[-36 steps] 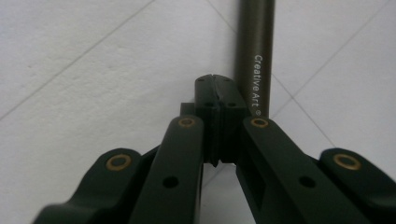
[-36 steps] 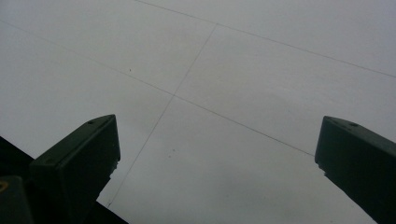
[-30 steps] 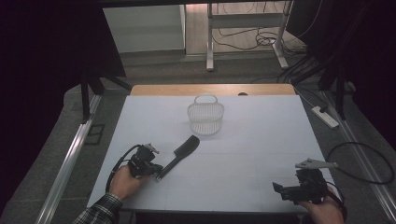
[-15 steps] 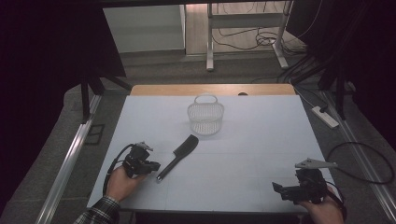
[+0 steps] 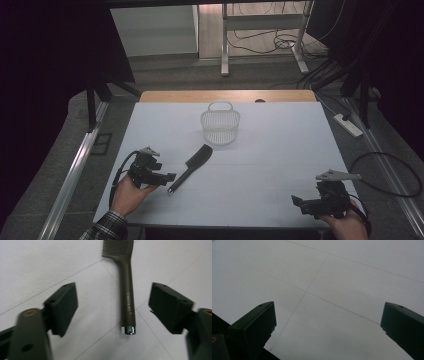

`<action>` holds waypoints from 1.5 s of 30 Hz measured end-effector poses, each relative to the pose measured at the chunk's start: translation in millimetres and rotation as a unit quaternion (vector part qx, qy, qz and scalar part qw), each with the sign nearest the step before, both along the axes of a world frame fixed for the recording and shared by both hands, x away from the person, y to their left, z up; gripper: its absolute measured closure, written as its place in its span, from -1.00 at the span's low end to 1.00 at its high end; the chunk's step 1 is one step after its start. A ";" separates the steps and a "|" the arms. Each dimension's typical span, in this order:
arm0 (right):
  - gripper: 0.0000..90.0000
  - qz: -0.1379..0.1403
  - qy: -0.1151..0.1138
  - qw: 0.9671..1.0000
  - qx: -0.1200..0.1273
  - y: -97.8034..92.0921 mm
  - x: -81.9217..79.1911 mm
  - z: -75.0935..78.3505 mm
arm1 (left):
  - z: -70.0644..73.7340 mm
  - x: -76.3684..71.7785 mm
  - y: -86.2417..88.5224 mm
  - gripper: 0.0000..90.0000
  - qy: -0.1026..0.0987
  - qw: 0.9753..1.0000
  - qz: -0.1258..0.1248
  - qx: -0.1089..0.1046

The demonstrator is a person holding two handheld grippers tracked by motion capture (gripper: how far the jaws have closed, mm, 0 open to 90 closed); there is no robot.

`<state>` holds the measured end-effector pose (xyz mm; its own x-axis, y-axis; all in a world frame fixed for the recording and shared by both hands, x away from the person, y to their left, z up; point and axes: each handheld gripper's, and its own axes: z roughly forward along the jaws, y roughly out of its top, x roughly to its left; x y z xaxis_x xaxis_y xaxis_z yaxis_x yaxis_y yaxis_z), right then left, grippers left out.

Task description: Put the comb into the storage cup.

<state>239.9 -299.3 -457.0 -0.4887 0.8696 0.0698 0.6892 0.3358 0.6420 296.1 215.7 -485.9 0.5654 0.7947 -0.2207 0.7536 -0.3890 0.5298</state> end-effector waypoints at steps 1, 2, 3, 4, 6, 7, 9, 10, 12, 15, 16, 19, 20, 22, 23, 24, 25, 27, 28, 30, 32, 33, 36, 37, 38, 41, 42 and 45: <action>-1.00 0.000 0.000 1.000 0.000 0.0 0.0 0.0 | 0.0 0.0 0.0 -0.61 0.000 1.000 0.000 0.000; -1.00 0.000 0.000 1.000 0.000 0.0 0.0 0.0 | 0.1 0.4 -0.7 -0.61 0.000 1.000 0.000 0.003; -1.00 0.000 0.001 1.000 0.000 0.0 0.2 -0.1 | 0.4 1.5 -2.2 -0.73 0.000 1.000 0.000 0.003; -1.00 0.000 0.001 1.000 0.000 0.1 0.3 -0.2 | 0.4 1.5 -2.2 -0.79 0.000 1.000 0.000 0.003; -1.00 0.000 0.002 1.000 -0.001 0.1 0.3 -0.2 | 0.9 2.7 -4.5 -0.86 0.000 1.000 -0.001 0.005; -1.00 0.000 0.002 1.000 -0.001 0.2 0.3 -0.2 | 1.3 3.0 -5.4 -0.92 -0.001 1.000 -0.002 0.004; -1.00 0.000 0.002 1.000 -0.001 0.2 0.4 -0.2 | 2.0 3.8 -8.1 -0.99 -0.003 1.000 -0.006 0.003; -1.00 0.000 0.002 1.000 -0.001 0.1 0.4 -0.2 | 2.6 4.3 -10.8 -1.00 -0.005 1.000 -0.009 0.003; -1.00 0.000 0.003 1.000 -0.001 0.3 0.4 -0.3 | 3.0 4.8 -12.2 -1.00 -0.006 1.000 -0.009 0.002; -1.00 0.000 0.003 1.000 -0.001 0.3 0.5 -0.3 | 3.5 6.5 -17.3 -1.00 -0.007 1.000 -0.018 0.001; -1.00 0.000 0.003 1.000 -0.001 0.3 0.5 -0.3 | 3.6 6.6 -18.6 -1.00 -0.007 1.000 -0.020 0.002; -1.00 0.000 0.003 1.000 -0.001 0.3 0.5 -0.4 | 3.7 7.7 -23.5 -1.00 -0.010 1.000 -0.028 0.007; -1.00 0.000 0.003 1.000 -0.001 0.3 0.5 -0.3 | 3.3 8.2 -25.2 -1.00 -0.010 0.999 -0.031 0.010; -1.00 0.000 0.003 1.000 -0.002 0.4 0.5 -0.4 | 1.9 9.2 -29.3 -1.00 -0.014 0.999 -0.037 0.016; -1.00 0.000 0.003 1.000 -0.002 0.4 0.6 -0.4 | 1.4 10.0 -31.5 -1.00 -0.015 0.999 -0.042 0.021; -1.00 -0.001 0.003 1.000 -0.002 0.4 0.7 -0.4 | 1.0 10.6 -33.3 -1.00 -0.015 0.999 -0.045 0.024; -1.00 -0.001 0.004 1.000 -0.002 0.5 0.7 -0.4 | 0.2 11.5 -36.4 -1.00 -0.016 0.998 -0.050 0.030; -1.00 0.000 0.004 1.000 -0.003 0.6 0.9 -0.6 | -1.1 12.8 -40.4 -1.00 -0.018 0.998 -0.054 0.037; -1.00 -0.001 0.005 1.000 -0.003 0.6 0.9 -0.6 | -3.6 14.6 -44.8 -1.00 -0.019 0.997 -0.058 0.041; -1.00 -0.001 0.006 1.000 -0.002 0.5 1.0 -0.6 | -7.2 16.9 -48.0 -1.00 -0.017 0.997 -0.061 0.047; -1.00 -0.001 0.006 1.000 -0.003 0.5 1.0 -0.6 | -9.6 18.0 -49.1 -1.00 -0.014 0.997 -0.061 0.050; -1.00 -0.001 0.006 1.000 -0.002 0.5 1.0 -0.7 | -14.6 19.9 -50.1 -1.00 -0.006 0.997 -0.061 0.056; -1.00 0.000 0.006 1.000 -0.002 0.5 1.0 -0.7 | -20.4 21.6 -50.1 -1.00 0.003 0.996 -0.061 0.059; -1.00 0.000 0.006 1.000 -0.002 0.6 1.0 -0.7 | -22.8 22.2 -50.3 -1.00 0.008 0.996 -0.061 0.060; -1.00 0.000 0.006 1.000 -0.003 0.6 1.0 -0.7 | -24.5 22.7 -50.5 -1.00 0.012 0.996 -0.060 0.062; -1.00 0.001 0.005 1.000 -0.003 0.6 1.0 -0.7 | -29.5 23.5 -51.8 -1.00 0.021 0.995 -0.060 0.071; -1.00 0.001 0.006 1.000 -0.003 0.6 0.9 -0.7 | -31.3 23.7 -52.4 -1.00 0.023 0.995 -0.061 0.073; -1.00 0.001 0.006 1.000 -0.002 0.5 0.9 -0.6 | -34.7 24.0 -53.5 -1.00 0.031 0.995 -0.062 0.078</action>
<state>240.8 -298.8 -457.6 -0.4893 0.8691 0.0720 0.6963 0.3397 0.6322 320.1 162.2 -520.7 0.6501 0.7475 -0.1367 0.7241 -0.5548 0.4097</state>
